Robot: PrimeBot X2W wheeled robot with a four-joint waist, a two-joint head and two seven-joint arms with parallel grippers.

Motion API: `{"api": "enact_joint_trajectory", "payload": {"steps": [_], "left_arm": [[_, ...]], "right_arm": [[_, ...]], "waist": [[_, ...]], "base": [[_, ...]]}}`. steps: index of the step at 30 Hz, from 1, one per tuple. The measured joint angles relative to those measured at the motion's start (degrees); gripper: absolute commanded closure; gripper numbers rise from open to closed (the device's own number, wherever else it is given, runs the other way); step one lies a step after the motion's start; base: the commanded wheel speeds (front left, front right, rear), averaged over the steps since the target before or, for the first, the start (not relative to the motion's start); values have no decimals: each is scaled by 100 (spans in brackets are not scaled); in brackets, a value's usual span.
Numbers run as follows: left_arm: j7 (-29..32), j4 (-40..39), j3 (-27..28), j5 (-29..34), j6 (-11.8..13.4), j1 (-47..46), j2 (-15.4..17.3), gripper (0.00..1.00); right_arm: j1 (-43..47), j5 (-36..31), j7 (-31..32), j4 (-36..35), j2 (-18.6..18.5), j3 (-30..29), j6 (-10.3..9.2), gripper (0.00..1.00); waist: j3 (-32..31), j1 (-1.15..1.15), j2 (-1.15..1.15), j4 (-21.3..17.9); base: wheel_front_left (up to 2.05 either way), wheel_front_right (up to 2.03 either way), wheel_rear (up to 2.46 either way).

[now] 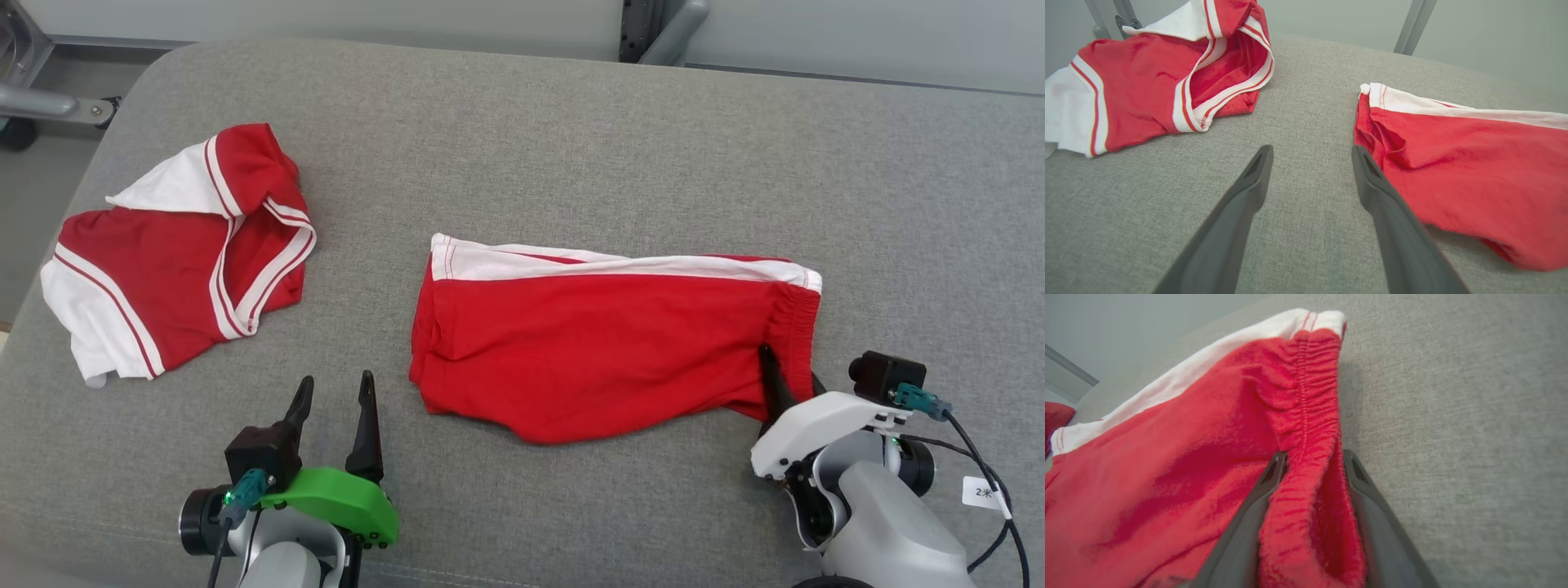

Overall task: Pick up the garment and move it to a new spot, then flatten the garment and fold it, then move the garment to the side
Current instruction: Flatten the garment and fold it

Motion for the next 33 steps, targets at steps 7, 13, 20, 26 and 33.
{"api": "enact_joint_trajectory", "payload": {"steps": [7, 13, 20, 26, 33], "left_arm": [[0, -47, 54, -97, -37, 1, -1, 0], [0, -93, 11, -198, -48, 47, -1, 0], [0, -75, -59, -274, -79, 116, -2, 0], [0, -88, -182, -308, -104, 183, -3, 0], [0, -105, -397, -389, -101, 200, -7, 0]], "right_arm": [[-18, 642, 29, -140, 14, -1, 4, 100], [230, 1054, 58, -543, -421, -187, 2, 100], [333, 1016, 65, -1356, -648, 180, -2, 100], [299, 1069, 168, -2124, -647, 1046, -4, 100], [181, 1155, 591, -2552, -434, 1972, -4, 100]], "waist": [[36, 0, 0, -63], [-35, 0, 0, -227], [-134, 0, 0, -442], [-304, 0, 0, -539], [-386, 0, 0, -246]], "base": [[0, 0, 0], [0, 0, 0], [0, 0, 0], [0, 0, 0], [0, 0, 0]]}}
